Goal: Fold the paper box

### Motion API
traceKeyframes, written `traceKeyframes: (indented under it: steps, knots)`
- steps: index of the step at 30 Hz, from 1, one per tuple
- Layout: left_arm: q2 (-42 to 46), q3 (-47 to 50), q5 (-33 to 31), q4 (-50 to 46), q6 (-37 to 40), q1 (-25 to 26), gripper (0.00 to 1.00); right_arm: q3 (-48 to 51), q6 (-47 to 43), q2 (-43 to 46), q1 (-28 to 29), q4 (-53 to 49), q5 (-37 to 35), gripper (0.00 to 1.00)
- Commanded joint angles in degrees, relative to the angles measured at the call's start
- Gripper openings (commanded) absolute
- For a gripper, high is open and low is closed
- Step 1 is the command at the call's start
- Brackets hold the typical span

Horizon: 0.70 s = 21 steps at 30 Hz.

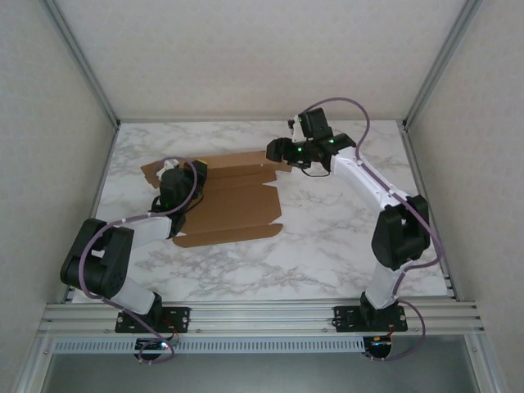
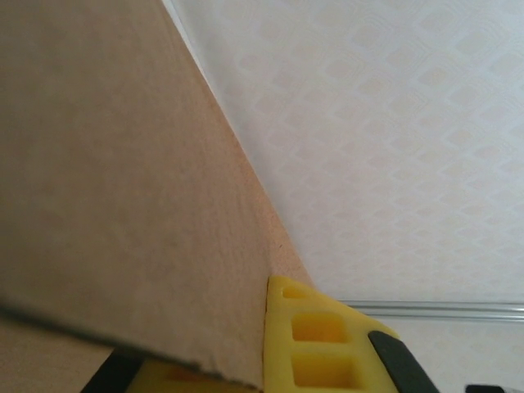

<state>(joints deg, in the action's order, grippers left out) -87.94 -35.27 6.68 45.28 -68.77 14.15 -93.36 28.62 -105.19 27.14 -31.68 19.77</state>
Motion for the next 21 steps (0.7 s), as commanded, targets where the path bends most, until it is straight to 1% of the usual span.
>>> traceKeyframes:
  steps: [1,11,16,21]
  knots:
    - [-1.57,-0.94,1.38,-2.95,1.89,-0.18,0.04,-4.27,1.27,-1.76,0.10,-2.28,2.75,0.67]
    - [-2.44,-1.80,2.29,-3.61,1.80,-0.18,0.04,-6.48,3.12,-7.60,0.03,-0.09,5.69,0.67]
    - [-2.63,-2.30,2.48,-4.27,1.77,-0.27,0.04,-6.92,5.77,-9.93,0.22,3.07,9.18,0.67]
    - [-3.57,-3.04,3.07,-4.65,1.54,-0.40,0.04,-6.33,8.83,-11.52,0.27,8.90,11.97,0.66]
